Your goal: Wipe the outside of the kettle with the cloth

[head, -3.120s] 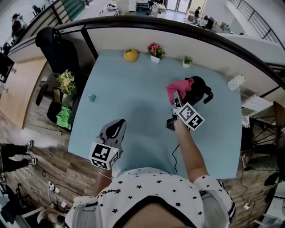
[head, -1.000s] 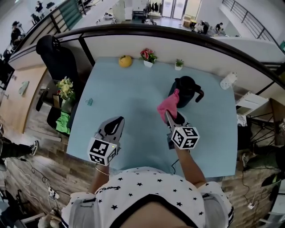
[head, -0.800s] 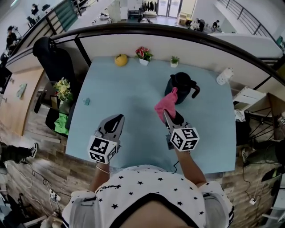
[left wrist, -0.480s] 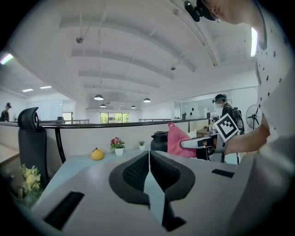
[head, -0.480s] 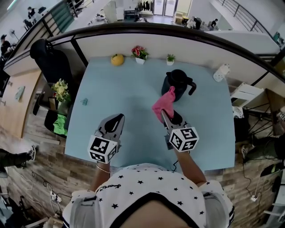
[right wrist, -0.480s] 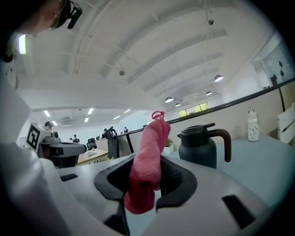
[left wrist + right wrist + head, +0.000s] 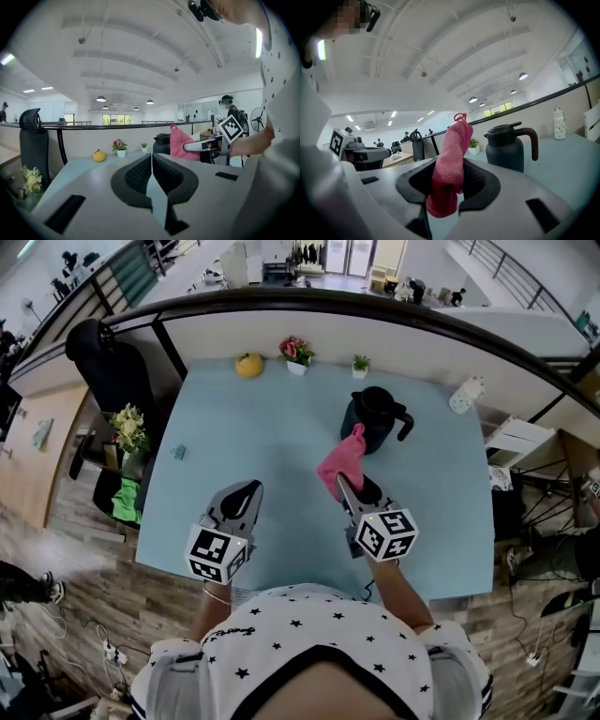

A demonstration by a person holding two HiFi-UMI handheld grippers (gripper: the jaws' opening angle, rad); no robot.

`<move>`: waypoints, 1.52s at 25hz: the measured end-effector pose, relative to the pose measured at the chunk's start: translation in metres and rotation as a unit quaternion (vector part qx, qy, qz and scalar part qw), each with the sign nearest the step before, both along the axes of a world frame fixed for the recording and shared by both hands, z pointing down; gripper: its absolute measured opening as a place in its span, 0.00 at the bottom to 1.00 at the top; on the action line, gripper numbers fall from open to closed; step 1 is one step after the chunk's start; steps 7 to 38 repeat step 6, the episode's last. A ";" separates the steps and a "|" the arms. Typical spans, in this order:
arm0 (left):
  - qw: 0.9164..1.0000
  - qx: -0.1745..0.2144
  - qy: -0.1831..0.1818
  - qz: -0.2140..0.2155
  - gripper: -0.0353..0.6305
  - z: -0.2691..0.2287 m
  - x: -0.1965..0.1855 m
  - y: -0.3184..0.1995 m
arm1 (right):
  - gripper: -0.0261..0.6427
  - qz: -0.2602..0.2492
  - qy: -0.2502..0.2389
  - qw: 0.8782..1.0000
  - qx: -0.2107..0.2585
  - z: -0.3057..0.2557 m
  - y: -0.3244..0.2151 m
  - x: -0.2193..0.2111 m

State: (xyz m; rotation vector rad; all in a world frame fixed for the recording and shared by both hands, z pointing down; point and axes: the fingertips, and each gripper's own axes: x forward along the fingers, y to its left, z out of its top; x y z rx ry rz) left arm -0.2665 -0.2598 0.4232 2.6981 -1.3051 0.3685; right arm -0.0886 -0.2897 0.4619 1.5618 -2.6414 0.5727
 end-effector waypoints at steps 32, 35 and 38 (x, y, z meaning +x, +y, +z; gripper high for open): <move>1.000 -0.001 0.002 0.002 0.10 0.001 -0.002 0.002 | 0.24 0.000 -0.007 1.000 -0.004 0.000 0.004 -0.003; 1.000 -0.001 0.002 0.002 0.10 0.001 -0.002 0.002 | 0.24 0.000 -0.007 1.000 -0.004 0.000 0.004 -0.003; 1.000 -0.001 0.002 0.002 0.10 0.001 -0.002 0.002 | 0.24 0.000 -0.007 1.000 -0.004 0.000 0.004 -0.003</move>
